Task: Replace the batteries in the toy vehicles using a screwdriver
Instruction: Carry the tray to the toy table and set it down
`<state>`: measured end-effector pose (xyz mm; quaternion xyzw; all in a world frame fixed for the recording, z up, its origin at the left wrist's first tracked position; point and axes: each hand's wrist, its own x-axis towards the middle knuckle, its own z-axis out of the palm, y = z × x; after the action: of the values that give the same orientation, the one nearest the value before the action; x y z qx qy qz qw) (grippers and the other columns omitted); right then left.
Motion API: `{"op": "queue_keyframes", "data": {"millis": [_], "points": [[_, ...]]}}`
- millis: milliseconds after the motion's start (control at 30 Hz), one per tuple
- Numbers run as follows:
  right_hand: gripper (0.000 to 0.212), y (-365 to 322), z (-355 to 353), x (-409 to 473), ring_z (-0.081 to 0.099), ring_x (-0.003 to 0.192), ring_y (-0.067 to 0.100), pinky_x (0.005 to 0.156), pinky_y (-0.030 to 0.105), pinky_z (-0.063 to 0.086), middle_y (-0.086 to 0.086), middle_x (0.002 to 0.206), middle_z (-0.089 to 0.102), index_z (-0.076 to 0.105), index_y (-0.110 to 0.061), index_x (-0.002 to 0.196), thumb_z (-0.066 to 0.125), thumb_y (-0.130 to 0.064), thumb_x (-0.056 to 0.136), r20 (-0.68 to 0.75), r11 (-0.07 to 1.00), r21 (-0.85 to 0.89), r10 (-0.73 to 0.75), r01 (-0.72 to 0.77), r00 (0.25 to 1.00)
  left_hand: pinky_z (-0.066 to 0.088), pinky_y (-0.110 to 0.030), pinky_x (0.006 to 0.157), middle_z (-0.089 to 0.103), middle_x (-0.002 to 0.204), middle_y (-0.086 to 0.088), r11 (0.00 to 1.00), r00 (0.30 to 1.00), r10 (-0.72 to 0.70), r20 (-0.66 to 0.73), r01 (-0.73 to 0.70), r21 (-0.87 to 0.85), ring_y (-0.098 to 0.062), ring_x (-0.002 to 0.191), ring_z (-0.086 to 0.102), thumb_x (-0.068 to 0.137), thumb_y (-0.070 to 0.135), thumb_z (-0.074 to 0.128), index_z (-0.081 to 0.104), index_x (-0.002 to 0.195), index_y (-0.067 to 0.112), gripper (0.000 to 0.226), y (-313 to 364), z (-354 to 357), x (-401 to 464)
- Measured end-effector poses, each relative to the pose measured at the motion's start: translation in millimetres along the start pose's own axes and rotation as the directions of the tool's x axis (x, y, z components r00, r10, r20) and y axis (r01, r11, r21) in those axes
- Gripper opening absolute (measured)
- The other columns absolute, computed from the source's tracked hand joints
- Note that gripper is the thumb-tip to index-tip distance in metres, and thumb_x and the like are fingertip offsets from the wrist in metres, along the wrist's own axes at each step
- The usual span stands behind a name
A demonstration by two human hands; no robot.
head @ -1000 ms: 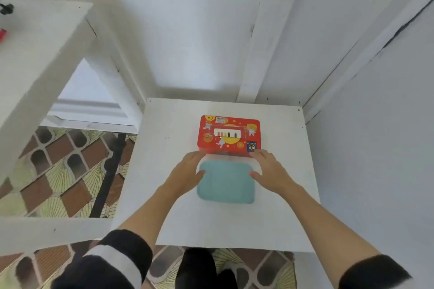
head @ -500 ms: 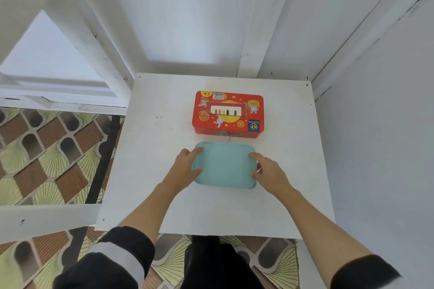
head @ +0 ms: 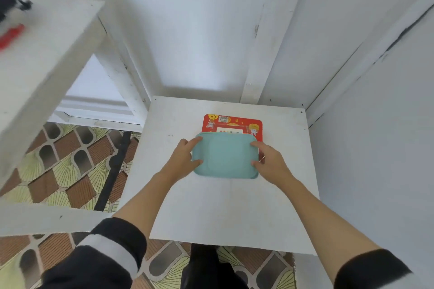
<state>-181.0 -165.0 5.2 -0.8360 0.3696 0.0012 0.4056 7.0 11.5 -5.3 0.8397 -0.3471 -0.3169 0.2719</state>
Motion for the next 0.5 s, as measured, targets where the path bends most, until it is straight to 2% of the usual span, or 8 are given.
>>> {"op": "queue_keyframes", "data": {"millis": [200,367,433,500], "points": [[0.05,-102.4,-92.8,7.7,0.048,0.079,0.019,0.076,0.029,0.043,0.007,0.091,0.05,0.048,-0.014,0.133,0.058,-0.002,0.085,-0.152,0.982,-0.055,-0.187,0.181,0.971,0.034,-0.015,0.082,0.04,0.109,-0.007,0.989,0.973,0.146,-0.178,-0.147,0.007,-0.019,0.084,0.049,0.086,0.007,0.07,0.041,0.145,0.018,0.066,86.3,-109.7,-7.0],[0.047,-187.3,-145.7,-0.5,0.053,0.078,0.022,0.083,0.044,0.052,0.0,0.079,0.05,0.052,-0.019,0.129,0.06,-0.005,0.085,-0.258,0.959,-0.008,-0.276,0.284,0.926,0.043,-0.025,0.085,0.041,0.107,-0.007,0.968,0.919,0.243,-0.311,-0.25,0.018,-0.015,0.078,0.049,0.085,0.007,0.071,0.046,0.142,0.016,0.063,134.8,-202.1,-36.9],[0.045,-216.2,-153.9,-7.4,0.055,0.072,0.022,0.08,0.042,0.054,0.0,0.076,0.051,0.054,-0.02,0.127,0.06,-0.005,0.085,-0.278,0.944,0.028,-0.307,0.328,0.91,0.041,-0.022,0.084,0.041,0.107,-0.006,0.961,0.902,0.265,-0.341,-0.276,0.016,-0.011,0.075,0.049,0.085,0.007,0.071,0.046,0.142,0.017,0.062,141.7,-232.8,-50.1],[0.044,-242.6,-153.5,-14.0,0.055,0.064,0.019,0.071,0.033,0.055,0.001,0.076,0.051,0.055,-0.02,0.126,0.059,-0.004,0.085,-0.29,0.935,0.057,-0.319,0.349,0.902,0.04,-0.016,0.077,0.041,0.108,-0.006,0.955,0.893,0.285,-0.348,-0.297,0.02,-0.006,0.073,0.049,0.087,0.008,0.07,0.046,0.142,0.017,0.061,141.4,-260.1,-62.0]]}}
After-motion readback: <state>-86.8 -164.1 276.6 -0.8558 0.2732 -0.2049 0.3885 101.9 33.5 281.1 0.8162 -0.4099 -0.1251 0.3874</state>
